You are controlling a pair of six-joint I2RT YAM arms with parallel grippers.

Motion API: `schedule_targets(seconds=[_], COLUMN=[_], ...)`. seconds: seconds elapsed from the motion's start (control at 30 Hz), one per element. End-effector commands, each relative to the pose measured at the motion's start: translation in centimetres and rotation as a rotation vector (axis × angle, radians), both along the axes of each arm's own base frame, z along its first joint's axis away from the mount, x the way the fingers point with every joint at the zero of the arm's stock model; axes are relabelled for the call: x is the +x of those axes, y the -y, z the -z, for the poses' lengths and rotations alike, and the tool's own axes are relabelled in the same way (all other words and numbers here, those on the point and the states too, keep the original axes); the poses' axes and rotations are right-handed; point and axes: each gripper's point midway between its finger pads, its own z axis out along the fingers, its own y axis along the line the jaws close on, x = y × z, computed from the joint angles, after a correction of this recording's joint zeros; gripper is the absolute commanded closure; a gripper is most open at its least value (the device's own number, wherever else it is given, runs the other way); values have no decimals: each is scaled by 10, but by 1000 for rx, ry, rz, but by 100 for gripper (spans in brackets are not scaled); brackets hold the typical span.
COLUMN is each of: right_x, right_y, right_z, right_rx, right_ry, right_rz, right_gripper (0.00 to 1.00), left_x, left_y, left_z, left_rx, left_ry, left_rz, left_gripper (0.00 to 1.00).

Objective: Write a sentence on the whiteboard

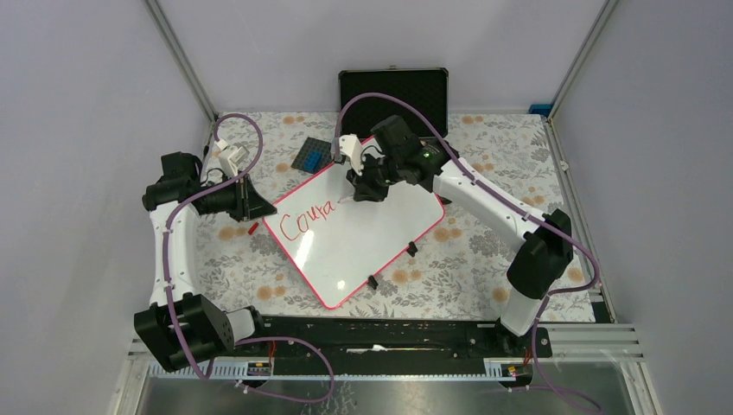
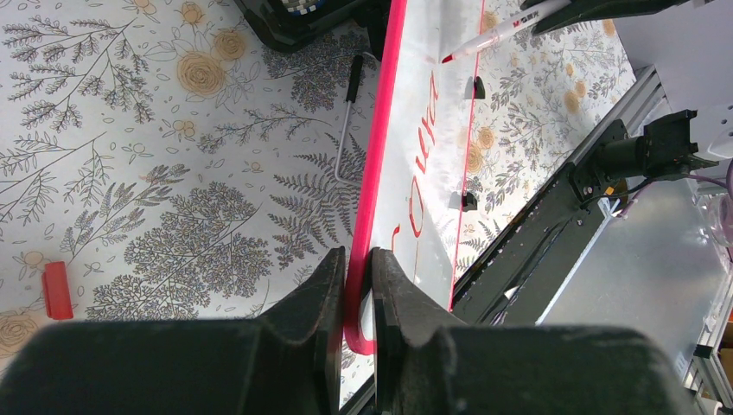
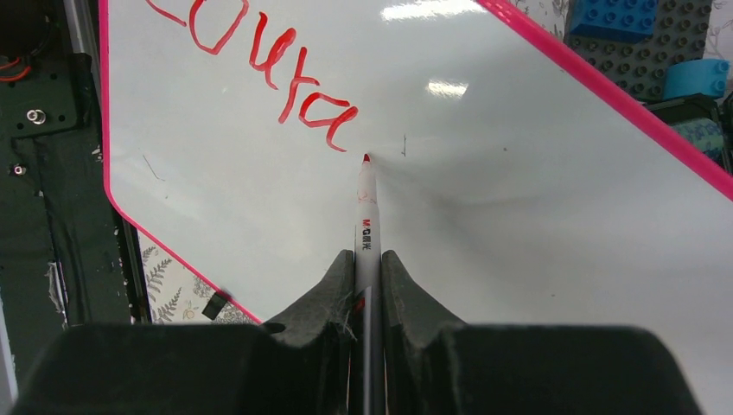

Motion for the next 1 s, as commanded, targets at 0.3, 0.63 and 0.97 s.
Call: schedule_targets(seconds=[0.3,0.63,0.97], right_x=[12,19,24], right_y=[-5,-7,-11], right_z=[-38,-27,-27], right_rx=[68,42,40], right_ry=[60,57,62], right_rz=[13,29,37], right_gripper=[100,100,100], left_x=[-2,-3,-3], left_y=[0,0,0], left_z=[5,5,5], left_rx=[21,23,24], left_ry=[7,8,8], left_rz=[8,8,7], left_gripper=[100,100,100])
